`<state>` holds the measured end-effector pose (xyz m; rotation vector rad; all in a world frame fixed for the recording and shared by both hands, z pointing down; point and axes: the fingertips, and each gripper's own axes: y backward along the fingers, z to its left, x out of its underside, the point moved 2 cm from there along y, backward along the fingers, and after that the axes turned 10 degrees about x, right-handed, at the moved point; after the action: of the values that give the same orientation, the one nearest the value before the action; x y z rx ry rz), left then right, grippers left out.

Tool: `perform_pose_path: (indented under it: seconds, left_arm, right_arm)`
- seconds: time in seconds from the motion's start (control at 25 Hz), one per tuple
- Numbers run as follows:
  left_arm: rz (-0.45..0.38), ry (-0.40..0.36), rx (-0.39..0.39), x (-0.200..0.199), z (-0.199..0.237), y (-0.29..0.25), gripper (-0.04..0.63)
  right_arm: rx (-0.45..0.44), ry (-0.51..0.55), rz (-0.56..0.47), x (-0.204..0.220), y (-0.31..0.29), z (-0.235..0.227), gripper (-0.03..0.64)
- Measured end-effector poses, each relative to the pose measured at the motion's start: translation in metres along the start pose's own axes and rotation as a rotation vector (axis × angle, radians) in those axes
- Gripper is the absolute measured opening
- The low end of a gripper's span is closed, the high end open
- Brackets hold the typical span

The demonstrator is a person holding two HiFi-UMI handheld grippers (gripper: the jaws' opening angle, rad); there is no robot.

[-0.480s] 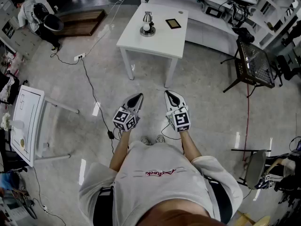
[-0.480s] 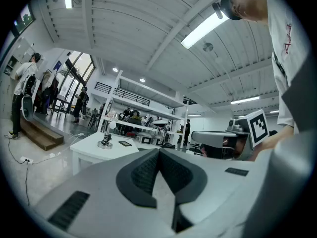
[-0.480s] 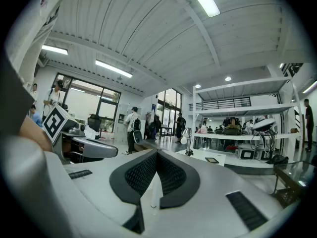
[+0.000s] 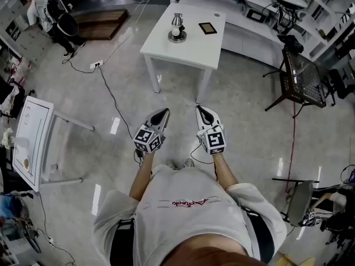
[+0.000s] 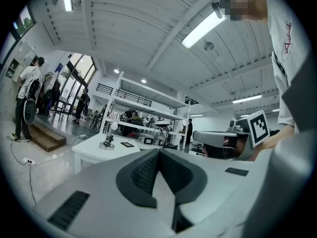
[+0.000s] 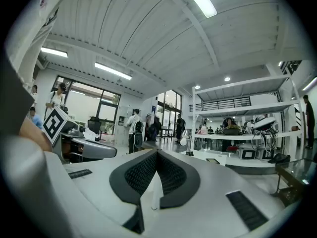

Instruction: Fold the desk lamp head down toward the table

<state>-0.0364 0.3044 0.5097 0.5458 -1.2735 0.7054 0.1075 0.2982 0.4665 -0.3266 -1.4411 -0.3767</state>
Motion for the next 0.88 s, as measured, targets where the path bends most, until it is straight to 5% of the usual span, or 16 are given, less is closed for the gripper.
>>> perform_pose_path:
  seconds: [0.88]
  left_arm:
    - [-0.003,-0.07,-0.056,-0.01,0.004,-0.063,0.02]
  right_arm:
    - [-0.017,-0.024,0.01,0.02,-0.026,-0.065,-0.006]
